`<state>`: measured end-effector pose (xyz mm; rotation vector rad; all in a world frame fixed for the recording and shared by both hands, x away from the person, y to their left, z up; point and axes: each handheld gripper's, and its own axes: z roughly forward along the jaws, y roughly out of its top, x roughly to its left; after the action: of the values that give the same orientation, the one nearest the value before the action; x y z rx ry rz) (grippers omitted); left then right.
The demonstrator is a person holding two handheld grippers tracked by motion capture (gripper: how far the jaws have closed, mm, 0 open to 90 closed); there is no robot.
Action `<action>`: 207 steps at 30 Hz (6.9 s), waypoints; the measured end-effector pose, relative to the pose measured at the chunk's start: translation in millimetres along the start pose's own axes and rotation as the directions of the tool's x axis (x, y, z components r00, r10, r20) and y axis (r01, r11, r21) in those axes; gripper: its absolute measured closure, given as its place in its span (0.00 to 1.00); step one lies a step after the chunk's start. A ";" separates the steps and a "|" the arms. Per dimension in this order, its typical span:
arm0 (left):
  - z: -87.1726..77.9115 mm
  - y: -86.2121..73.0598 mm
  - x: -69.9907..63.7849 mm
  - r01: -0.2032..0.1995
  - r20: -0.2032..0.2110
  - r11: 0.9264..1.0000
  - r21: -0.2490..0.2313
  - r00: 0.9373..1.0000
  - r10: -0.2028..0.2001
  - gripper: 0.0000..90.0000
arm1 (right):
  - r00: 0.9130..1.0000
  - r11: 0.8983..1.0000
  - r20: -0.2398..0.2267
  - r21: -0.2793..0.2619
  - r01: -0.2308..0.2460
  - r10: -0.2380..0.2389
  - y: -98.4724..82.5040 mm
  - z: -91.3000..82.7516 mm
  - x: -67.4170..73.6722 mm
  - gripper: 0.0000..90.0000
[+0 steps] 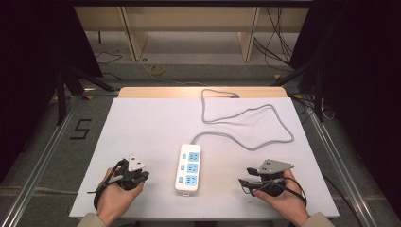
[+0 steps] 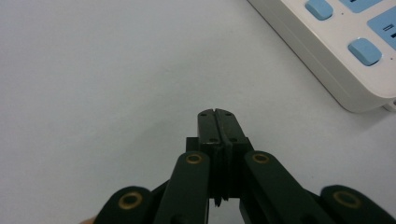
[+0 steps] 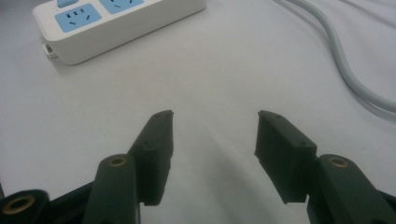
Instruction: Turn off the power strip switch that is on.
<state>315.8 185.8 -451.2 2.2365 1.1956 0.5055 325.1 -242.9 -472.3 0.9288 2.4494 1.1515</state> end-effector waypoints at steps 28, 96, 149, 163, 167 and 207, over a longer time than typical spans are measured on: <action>0.3 15.7 -12.0 -0.013 0.021 1.000 0.003 1.000 0.013 1.00 | 1.000 1.000 0.000 -0.001 0.001 -0.001 0.1 0.3 0.8 0.52; 13.0 53.4 -27.3 -0.054 0.036 0.998 0.027 0.998 0.053 1.00 | 1.000 1.000 -0.004 -0.001 0.002 -0.002 -0.3 0.2 0.7 0.52; 31.0 88.1 -37.8 -0.075 0.067 0.996 0.044 0.995 0.072 1.00 | 1.000 1.000 -0.010 -0.002 0.003 -0.003 0.0 0.7 1.6 0.52; 35.1 95.6 -38.5 -0.081 0.069 0.996 0.048 0.995 0.077 1.00 | 1.000 1.000 -0.010 -0.002 0.005 -0.005 -0.2 0.4 1.4 0.52; 36.5 98.1 -39.1 -0.081 0.073 0.996 0.048 0.994 0.077 1.00 | 1.000 1.000 -0.010 -0.002 0.005 -0.005 -0.2 0.5 1.2 0.52; 45.2 119.8 -43.2 -0.085 0.089 0.996 0.040 0.993 0.081 1.00 | 1.000 1.000 -0.012 -0.002 0.002 -0.002 -0.4 0.5 0.9 0.52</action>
<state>394.2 81.9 -414.6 2.3281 1.0831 0.4126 324.5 -242.2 -472.9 0.9207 2.4577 1.1625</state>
